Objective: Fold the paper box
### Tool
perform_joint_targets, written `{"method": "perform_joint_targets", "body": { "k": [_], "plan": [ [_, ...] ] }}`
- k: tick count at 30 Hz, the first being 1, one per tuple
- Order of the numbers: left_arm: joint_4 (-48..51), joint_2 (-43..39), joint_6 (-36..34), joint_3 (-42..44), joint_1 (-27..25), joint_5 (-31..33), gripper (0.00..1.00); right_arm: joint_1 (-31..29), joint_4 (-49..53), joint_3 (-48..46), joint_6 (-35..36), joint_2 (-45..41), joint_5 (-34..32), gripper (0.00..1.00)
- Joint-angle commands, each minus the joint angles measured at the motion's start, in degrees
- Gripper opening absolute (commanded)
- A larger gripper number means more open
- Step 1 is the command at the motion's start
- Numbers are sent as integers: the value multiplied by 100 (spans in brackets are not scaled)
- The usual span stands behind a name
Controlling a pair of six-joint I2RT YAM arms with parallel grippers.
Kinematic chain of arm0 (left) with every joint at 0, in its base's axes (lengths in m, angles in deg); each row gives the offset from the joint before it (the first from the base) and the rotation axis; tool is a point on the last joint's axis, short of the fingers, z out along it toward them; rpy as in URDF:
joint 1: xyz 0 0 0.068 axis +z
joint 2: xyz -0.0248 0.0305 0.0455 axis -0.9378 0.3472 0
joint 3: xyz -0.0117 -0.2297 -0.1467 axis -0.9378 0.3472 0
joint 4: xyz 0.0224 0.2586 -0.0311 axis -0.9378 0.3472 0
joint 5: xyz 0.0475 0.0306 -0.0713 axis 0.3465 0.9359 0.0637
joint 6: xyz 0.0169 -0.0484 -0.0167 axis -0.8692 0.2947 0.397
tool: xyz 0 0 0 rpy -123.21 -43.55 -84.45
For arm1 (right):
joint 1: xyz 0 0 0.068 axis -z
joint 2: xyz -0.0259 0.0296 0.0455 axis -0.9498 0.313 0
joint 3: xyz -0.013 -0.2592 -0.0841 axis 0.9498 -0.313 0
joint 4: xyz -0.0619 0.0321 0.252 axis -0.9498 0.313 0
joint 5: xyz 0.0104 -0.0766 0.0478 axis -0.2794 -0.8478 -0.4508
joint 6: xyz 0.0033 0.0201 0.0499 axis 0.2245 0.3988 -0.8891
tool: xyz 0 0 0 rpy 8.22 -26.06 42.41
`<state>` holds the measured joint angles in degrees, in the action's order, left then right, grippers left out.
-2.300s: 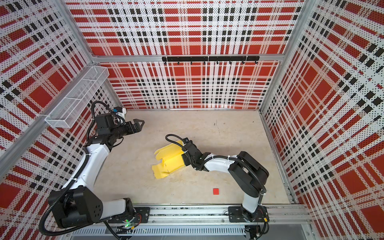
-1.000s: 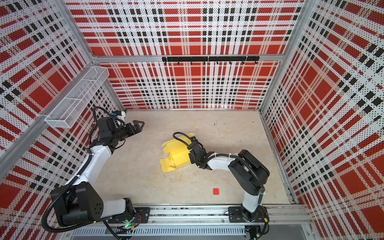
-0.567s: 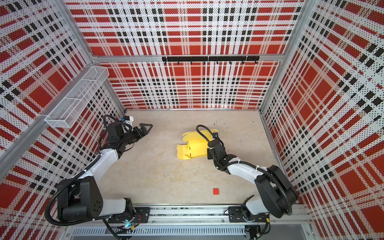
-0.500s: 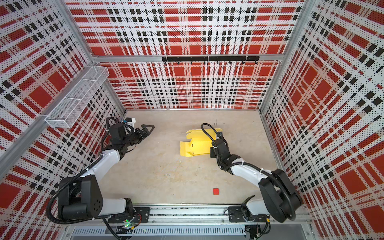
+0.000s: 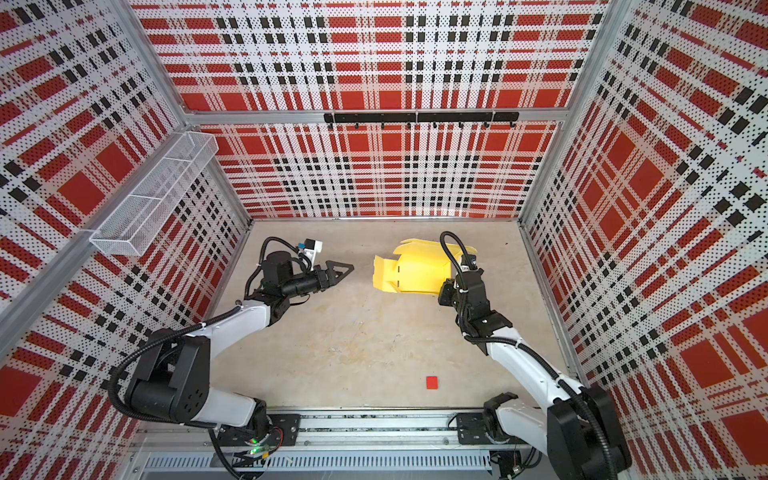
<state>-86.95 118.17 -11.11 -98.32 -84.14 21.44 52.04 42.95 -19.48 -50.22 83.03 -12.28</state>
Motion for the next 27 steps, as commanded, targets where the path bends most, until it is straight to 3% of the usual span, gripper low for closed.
{"method": "perform_joint_targets", "body": {
  "k": [1,8,14,27],
  "plan": [
    [-378,54,-40,-219,-180,-314,100,59,-205,141,-266,-101,526,0],
    [-516,140,88,-338,-466,-386,93,57,-447,117,-356,20,974,0],
    [-638,136,300,-298,-478,-269,78,51,-663,-24,-510,127,1152,0],
    [-1112,224,500,-320,-680,-418,73,-22,-725,-14,-438,441,1160,0]
  ]
}}
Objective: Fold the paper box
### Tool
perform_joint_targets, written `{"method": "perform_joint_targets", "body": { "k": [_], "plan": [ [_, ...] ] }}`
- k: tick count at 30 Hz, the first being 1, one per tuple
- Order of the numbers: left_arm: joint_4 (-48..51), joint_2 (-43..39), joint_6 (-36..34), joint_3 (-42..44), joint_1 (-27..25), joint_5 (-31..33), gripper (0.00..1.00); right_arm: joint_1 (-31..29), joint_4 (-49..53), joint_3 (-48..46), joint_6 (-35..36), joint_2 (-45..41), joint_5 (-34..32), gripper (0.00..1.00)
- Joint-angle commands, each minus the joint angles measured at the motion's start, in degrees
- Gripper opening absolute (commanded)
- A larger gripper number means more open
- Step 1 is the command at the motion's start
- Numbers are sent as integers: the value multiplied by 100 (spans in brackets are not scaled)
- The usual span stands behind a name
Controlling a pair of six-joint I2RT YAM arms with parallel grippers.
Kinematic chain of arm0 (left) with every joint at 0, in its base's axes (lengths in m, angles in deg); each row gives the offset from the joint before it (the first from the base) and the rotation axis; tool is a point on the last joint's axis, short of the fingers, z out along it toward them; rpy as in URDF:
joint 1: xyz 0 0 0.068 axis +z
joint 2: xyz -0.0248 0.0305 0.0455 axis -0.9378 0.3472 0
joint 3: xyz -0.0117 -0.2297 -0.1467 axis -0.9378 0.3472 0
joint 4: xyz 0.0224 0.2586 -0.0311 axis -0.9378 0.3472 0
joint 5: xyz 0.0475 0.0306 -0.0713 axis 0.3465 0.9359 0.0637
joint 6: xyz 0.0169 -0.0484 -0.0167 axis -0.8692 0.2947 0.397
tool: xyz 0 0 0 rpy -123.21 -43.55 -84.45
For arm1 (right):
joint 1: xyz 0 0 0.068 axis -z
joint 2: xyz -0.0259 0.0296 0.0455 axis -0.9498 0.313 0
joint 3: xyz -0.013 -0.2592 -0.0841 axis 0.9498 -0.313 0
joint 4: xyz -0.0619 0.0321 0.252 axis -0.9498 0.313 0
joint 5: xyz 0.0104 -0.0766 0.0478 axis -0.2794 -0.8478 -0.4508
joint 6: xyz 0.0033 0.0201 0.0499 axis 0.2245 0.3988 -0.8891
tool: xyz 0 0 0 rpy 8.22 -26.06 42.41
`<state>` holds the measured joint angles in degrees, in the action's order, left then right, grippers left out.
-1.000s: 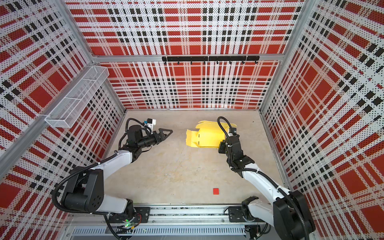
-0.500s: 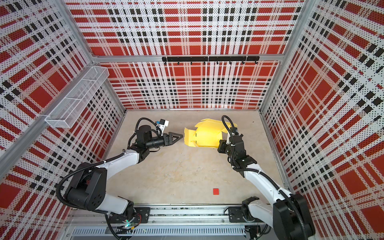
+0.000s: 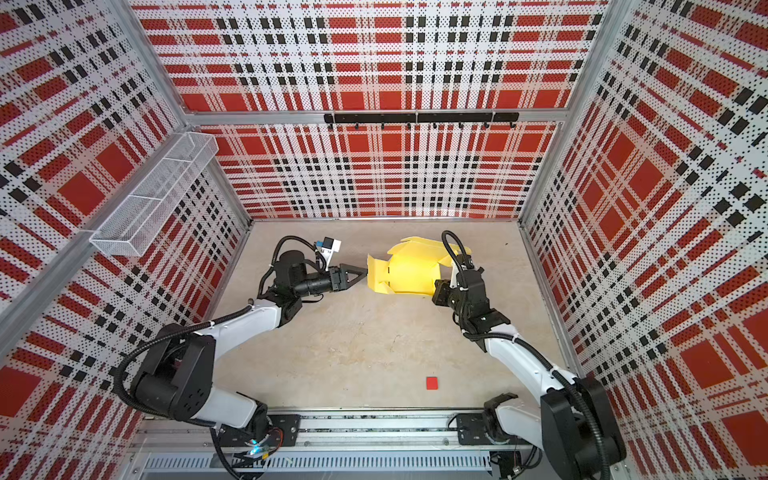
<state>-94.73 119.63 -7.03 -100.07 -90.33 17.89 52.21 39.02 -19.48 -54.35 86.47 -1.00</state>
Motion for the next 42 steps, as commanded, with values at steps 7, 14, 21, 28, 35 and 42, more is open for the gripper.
{"method": "perform_joint_targets", "body": {
  "k": [7,14,21,28,35,42],
  "plan": [
    [-287,191,83,-76,-183,79,68,-236,-297,81,87,319,-196,0],
    [-69,287,-104,-106,-263,209,62,-421,-210,211,149,398,-448,0],
    [369,340,-262,-148,-336,495,60,-698,85,504,372,432,-802,0],
    [454,320,-236,-131,-351,566,59,-796,188,550,410,426,-998,0],
    [642,308,-267,-163,-373,712,53,-1049,471,734,343,449,-1617,0],
    [892,295,-319,-199,-396,903,47,-1304,438,707,-40,606,-2092,0]
  ]
}}
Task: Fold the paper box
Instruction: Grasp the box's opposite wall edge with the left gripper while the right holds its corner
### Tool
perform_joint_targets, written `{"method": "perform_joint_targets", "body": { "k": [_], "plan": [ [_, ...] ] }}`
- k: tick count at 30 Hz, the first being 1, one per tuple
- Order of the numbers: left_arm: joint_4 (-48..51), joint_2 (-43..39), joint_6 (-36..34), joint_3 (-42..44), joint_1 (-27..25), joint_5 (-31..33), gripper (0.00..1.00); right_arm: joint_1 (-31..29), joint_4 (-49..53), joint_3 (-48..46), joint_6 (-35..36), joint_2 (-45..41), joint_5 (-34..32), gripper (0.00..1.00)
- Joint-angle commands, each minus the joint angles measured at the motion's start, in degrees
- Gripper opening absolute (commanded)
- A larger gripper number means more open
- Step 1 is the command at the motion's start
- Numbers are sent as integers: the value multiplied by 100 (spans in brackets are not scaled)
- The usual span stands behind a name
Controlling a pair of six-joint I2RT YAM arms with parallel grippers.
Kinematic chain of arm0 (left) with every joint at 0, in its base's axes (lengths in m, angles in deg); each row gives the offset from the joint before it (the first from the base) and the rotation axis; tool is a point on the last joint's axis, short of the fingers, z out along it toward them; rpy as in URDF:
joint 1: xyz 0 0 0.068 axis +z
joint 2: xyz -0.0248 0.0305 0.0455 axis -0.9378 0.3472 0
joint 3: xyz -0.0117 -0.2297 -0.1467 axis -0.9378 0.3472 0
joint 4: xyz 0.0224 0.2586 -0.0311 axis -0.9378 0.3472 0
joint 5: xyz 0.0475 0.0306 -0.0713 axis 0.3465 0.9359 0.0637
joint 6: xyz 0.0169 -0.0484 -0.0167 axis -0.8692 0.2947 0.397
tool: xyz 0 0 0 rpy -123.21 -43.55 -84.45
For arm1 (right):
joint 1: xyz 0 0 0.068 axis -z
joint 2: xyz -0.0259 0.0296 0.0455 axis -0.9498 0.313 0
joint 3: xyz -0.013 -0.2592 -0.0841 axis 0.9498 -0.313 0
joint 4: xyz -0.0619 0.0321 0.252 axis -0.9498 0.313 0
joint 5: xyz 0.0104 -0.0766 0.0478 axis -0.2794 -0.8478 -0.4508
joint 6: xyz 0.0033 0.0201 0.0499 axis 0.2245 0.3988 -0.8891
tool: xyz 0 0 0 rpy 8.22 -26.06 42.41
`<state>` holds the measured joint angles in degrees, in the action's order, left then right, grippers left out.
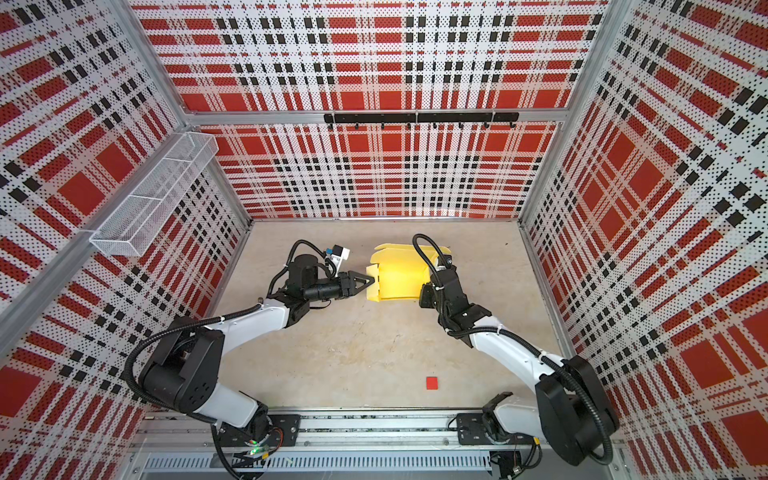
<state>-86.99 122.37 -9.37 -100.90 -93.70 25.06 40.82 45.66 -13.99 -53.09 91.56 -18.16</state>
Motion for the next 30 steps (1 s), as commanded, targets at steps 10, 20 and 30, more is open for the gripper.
{"method": "perform_joint_targets", "body": {
  "k": [10,20,30],
  "plan": [
    [638,46,-344,-214,-155,578,40,-530,33,372,-459,459,-1033,0],
    [1108,128,-661,-378,-345,903,43,-890,626,880,-776,975,-1810,0],
    [1581,372,-831,-612,-495,1388,39,-1141,836,1248,-1097,1578,-2172,0]
  ]
}}
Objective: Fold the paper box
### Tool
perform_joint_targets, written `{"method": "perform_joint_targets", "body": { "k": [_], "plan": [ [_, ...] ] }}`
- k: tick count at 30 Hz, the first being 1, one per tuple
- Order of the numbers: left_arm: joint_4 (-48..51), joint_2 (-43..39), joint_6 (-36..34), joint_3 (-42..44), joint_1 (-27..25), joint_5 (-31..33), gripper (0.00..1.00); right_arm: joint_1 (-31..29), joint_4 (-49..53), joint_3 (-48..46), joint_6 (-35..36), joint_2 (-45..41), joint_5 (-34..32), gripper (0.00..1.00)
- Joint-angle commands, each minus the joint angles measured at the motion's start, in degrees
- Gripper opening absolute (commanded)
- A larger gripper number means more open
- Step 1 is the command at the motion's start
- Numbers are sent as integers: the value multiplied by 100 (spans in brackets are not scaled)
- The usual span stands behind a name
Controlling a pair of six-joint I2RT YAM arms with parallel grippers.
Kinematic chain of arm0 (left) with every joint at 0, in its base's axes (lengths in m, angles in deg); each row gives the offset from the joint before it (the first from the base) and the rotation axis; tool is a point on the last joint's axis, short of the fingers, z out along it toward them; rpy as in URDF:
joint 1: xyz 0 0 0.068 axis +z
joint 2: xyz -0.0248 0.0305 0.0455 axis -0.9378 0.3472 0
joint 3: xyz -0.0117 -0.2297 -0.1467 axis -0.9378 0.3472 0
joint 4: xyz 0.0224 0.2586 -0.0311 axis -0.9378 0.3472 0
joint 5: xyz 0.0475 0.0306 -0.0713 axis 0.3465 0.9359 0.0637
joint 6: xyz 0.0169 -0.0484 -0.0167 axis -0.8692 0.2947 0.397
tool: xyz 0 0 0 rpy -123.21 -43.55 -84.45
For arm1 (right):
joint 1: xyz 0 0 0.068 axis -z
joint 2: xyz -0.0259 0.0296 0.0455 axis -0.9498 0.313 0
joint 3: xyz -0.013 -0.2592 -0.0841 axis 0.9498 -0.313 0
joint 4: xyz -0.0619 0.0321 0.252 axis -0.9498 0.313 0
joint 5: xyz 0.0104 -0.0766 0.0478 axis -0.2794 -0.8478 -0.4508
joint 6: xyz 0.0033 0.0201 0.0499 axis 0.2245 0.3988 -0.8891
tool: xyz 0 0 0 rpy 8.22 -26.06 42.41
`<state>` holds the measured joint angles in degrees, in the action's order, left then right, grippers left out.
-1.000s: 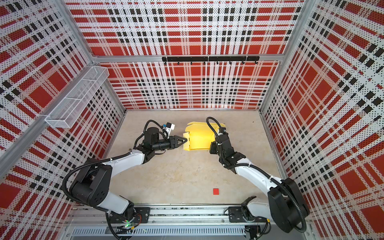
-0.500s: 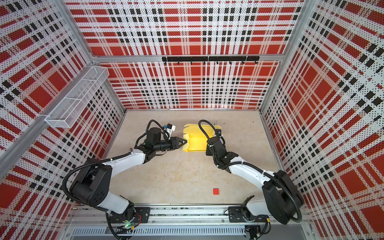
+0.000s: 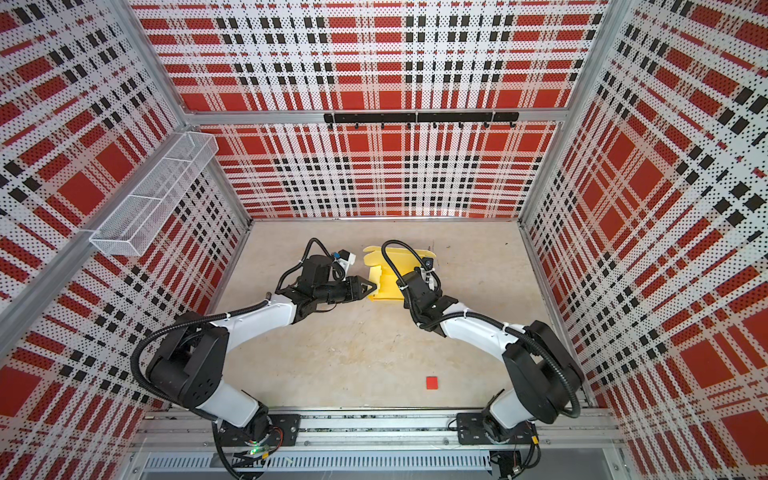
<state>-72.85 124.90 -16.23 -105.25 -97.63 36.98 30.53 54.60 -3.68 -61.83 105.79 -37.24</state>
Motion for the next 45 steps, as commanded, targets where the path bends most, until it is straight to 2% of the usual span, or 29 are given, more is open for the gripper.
{"method": "perform_joint_targets", "body": {
  "k": [1,4,16,26,34,39,45],
  "plan": [
    [234,148,-144,-205,-119,252,36,-118,8,279,-281,227,-272,0],
    [495,217,-310,-357,-204,413,30,-156,193,454,-379,395,-316,0],
    [1082,826,-538,-760,-408,1095,27,-244,-105,390,-580,841,-357,0],
    [2237,1285,-625,-1436,-759,2246,28,-238,-117,603,-644,1270,-369,0],
    [2567,1592,-588,-1675,-856,2521,24,-289,-268,660,-788,1538,-295,0],
    [2982,1798,-524,-1951,-937,2912,20,-364,-360,654,-879,1628,-323,0],
    [3268,1999,-533,-2198,-1087,3160,23,-406,-587,536,-923,1620,-318,0]
  ]
}}
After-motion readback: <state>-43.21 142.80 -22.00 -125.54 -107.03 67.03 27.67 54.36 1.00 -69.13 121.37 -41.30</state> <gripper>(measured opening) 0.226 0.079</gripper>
